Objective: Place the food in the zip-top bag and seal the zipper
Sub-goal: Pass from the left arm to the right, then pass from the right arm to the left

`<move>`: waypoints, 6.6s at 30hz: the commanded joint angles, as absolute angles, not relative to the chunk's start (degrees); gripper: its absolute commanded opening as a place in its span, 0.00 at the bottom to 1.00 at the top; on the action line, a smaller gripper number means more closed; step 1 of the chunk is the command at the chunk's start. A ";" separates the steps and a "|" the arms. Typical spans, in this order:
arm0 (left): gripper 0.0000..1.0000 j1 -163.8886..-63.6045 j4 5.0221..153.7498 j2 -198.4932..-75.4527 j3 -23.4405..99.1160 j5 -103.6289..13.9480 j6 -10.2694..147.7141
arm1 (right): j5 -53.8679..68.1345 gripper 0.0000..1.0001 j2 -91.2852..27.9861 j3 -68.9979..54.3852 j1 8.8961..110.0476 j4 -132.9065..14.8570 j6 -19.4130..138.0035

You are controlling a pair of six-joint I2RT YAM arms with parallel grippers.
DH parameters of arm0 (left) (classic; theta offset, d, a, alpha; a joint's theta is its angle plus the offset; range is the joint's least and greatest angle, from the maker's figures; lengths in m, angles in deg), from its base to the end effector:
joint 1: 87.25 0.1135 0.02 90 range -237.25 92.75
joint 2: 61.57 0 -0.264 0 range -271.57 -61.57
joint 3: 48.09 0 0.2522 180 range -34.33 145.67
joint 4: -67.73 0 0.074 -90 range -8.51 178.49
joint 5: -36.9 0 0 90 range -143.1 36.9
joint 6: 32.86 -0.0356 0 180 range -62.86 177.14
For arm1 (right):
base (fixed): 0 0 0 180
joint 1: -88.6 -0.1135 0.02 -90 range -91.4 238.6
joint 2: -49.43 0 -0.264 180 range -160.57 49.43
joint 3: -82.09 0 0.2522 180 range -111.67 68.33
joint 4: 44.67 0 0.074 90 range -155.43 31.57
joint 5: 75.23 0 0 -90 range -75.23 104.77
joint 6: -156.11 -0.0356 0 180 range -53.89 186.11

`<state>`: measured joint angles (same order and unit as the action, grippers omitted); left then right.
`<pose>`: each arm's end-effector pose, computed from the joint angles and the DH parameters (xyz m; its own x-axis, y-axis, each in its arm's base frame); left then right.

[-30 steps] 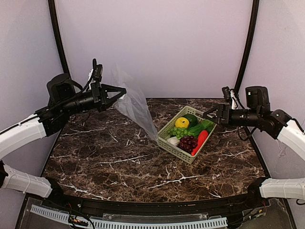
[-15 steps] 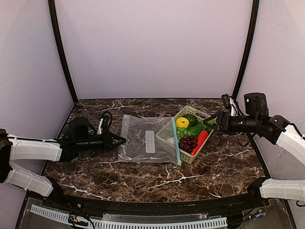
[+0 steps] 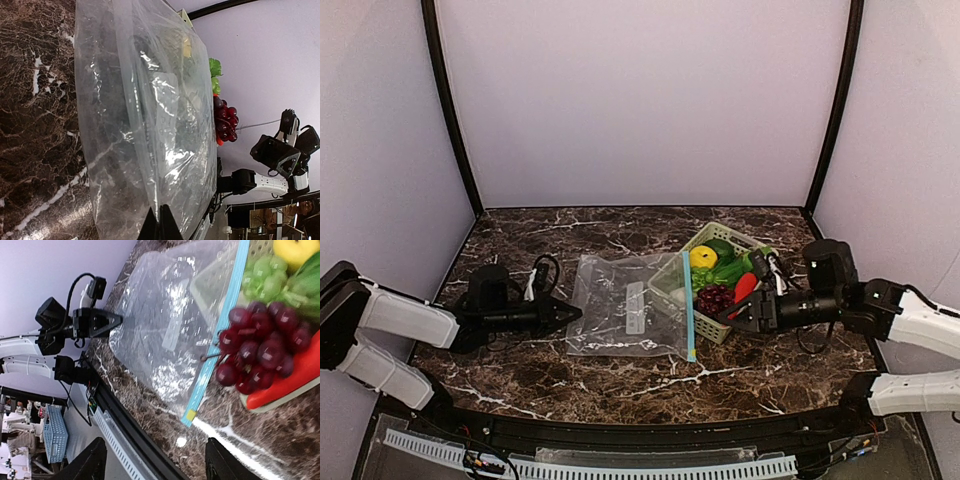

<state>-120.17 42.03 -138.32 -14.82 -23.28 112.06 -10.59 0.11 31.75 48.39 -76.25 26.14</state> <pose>0.1938 -0.1466 0.1649 -0.8585 -0.2900 -0.4230 0.2897 0.4065 -0.8665 0.1364 0.1353 0.2642 -0.8533 0.0388 -0.5200 -0.4135 0.5573 0.7200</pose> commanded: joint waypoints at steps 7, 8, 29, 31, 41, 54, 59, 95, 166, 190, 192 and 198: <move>0.01 -120.10 42.15 -138.78 -15.19 -25.04 111.95 | -0.13 0.63 -0.86 44.06 33.96 -60.01 11.33; 0.01 -120.11 42.18 -138.57 -15.33 -25.28 111.98 | -0.20 0.62 -1.39 45.21 33.84 -58.07 10.68; 0.01 -120.13 44.28 -138.43 -15.41 -26.44 112.21 | 4.09 0.44 -21.49 47.56 32.82 -36.86 10.88; 0.01 -120.12 44.64 -138.27 -15.27 -26.40 112.10 | 3.48 0.43 -22.97 47.48 32.79 -35.09 11.01; 0.01 -120.12 45.04 -138.10 -15.04 -26.67 111.81 | 1.64 0.36 -27.21 46.07 32.74 -31.29 11.50; 0.01 -120.12 44.09 -138.62 -14.84 -26.82 112.28 | 1.68 0.30 -29.81 45.66 31.67 -29.15 12.98; 0.01 -120.11 43.62 -138.85 -14.82 -26.98 112.51 | 1.24 0.25 -30.41 45.19 31.17 -27.69 13.41; 0.74 -129.23 97.91 -109.24 7.14 -51.31 79.83 | 4.16 0.02 -16.17 21.77 30.16 -66.52 16.51; 0.16 -167.23 69.46 -152.56 30.17 -92.24 46.98 | 4.97 0.04 -16.92 12.04 30.12 -69.59 5.58; 0.01 -167.22 72.13 -153.88 31.33 -93.68 47.54 | 8.71 0.05 -17.84 13.35 30.11 -69.69 3.18; 0.01 -167.23 72.62 -154.01 31.40 -93.48 47.64 | 9.41 0.05 -17.91 13.52 30.19 -69.68 3.03; 0.01 -167.19 74.22 -153.81 31.12 -93.55 48.12 | 10.11 0.06 -18.37 13.82 30.77 -69.83 2.59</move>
